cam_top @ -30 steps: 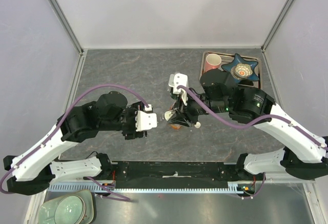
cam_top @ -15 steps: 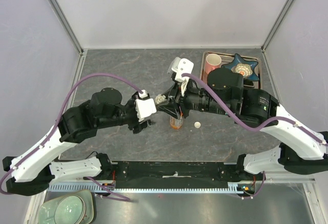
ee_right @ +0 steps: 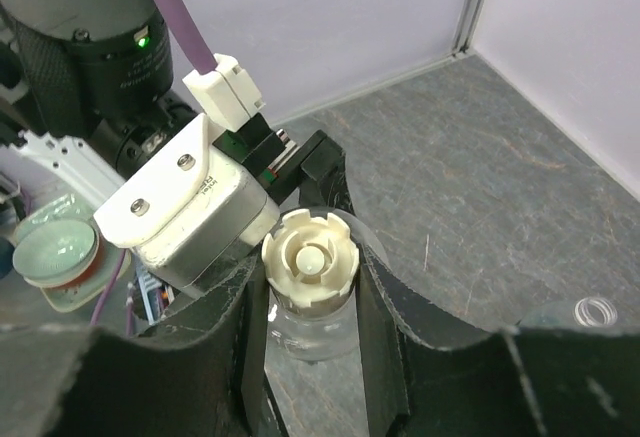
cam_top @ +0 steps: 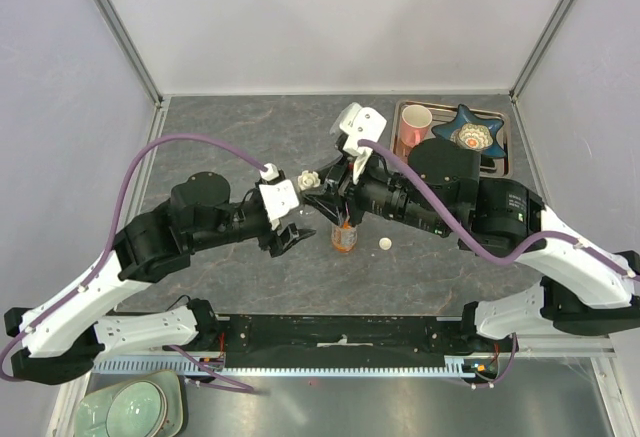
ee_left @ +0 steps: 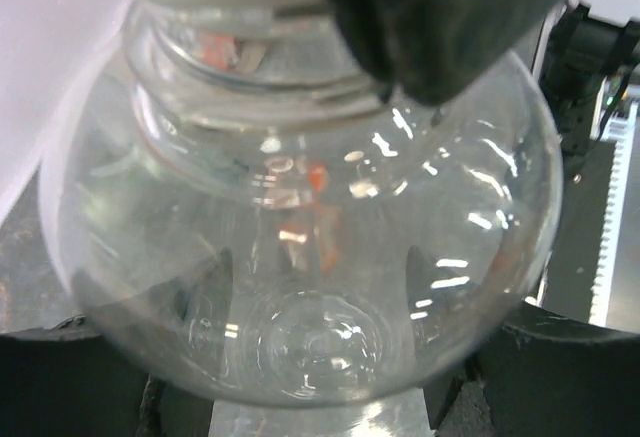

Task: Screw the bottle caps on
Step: Screw the bottle cap onto the plastic bottle.

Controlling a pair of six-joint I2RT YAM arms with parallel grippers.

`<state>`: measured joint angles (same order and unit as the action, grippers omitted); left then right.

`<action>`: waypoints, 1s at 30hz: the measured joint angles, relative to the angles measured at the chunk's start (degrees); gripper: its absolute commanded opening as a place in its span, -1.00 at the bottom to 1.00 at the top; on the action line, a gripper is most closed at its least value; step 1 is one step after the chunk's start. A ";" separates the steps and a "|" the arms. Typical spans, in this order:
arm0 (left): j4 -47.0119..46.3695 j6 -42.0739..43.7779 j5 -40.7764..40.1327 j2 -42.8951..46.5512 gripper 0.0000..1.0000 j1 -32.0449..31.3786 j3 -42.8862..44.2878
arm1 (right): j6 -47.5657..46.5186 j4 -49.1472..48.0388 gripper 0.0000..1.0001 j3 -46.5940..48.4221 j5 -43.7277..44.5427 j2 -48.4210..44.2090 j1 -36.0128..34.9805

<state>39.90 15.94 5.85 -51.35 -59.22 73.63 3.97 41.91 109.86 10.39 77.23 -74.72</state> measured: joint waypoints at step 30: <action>-8.85 -19.08 13.18 -0.63 -0.95 5.64 0.96 | 4.42 -8.22 0.15 0.68 10.91 1.51 -1.68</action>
<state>31.05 -3.14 19.03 -51.99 -53.58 74.59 8.38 33.69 110.54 21.30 78.74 -76.40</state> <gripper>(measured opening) 0.713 0.506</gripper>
